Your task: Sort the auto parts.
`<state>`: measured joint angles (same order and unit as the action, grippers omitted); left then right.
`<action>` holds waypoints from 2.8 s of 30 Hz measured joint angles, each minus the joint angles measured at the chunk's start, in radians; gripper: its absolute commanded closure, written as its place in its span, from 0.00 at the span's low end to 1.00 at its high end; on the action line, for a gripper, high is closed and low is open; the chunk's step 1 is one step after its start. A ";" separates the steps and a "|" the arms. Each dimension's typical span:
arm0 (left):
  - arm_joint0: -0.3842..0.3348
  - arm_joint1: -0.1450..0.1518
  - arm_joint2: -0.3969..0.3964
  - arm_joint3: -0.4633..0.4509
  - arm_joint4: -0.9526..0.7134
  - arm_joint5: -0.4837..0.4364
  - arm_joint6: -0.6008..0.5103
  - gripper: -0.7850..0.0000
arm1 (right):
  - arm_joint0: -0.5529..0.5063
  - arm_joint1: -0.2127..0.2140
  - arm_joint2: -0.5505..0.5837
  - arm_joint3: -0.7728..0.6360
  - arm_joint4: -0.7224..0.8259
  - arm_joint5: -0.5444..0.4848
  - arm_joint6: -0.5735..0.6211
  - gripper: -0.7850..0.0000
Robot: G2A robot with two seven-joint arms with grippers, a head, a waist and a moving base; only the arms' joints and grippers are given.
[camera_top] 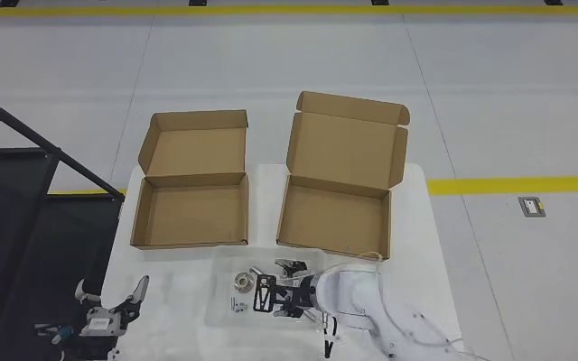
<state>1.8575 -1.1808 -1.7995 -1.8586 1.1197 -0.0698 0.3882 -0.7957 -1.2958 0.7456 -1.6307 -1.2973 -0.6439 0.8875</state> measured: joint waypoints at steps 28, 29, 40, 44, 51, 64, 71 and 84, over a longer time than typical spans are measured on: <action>0.011 -0.018 -0.027 0.003 -0.018 -0.049 -0.006 0.00 | 0.177 -0.098 -0.124 0.315 0.088 0.113 0.087 0.03; 0.012 -0.018 -0.028 0.003 -0.018 -0.050 -0.006 0.00 | 0.179 -0.100 -0.125 0.323 0.088 0.113 0.085 0.03; 0.014 -0.025 -0.033 0.004 -0.016 -0.055 -0.008 0.00 | 0.201 -0.124 -0.144 0.389 0.089 0.110 0.072 0.21; 0.014 -0.028 -0.035 0.004 -0.012 -0.055 -0.005 0.00 | 0.207 -0.130 -0.144 0.417 0.092 0.107 0.058 0.26; 0.015 -0.033 -0.038 0.006 -0.015 -0.048 0.003 0.00 | 0.210 -0.136 -0.135 0.447 0.094 0.098 0.039 0.73; 0.002 -0.040 -0.038 0.010 -0.012 -0.057 -0.016 0.00 | 0.119 -0.065 0.063 0.218 0.148 -0.089 -0.113 1.00; -0.009 -0.043 -0.020 0.003 0.007 -0.065 -0.030 0.00 | 0.052 -0.016 0.210 -0.067 0.090 -0.164 -0.133 1.00; -0.008 -0.046 -0.015 0.002 0.019 -0.067 -0.038 0.00 | 0.086 -0.010 0.298 -0.070 -0.044 -0.034 -0.402 1.00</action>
<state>1.8493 -1.2270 -1.8144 -1.8569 1.1386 -0.1363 0.3497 -0.7095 -1.3056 1.0438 -1.7009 -1.3414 -0.6774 0.4858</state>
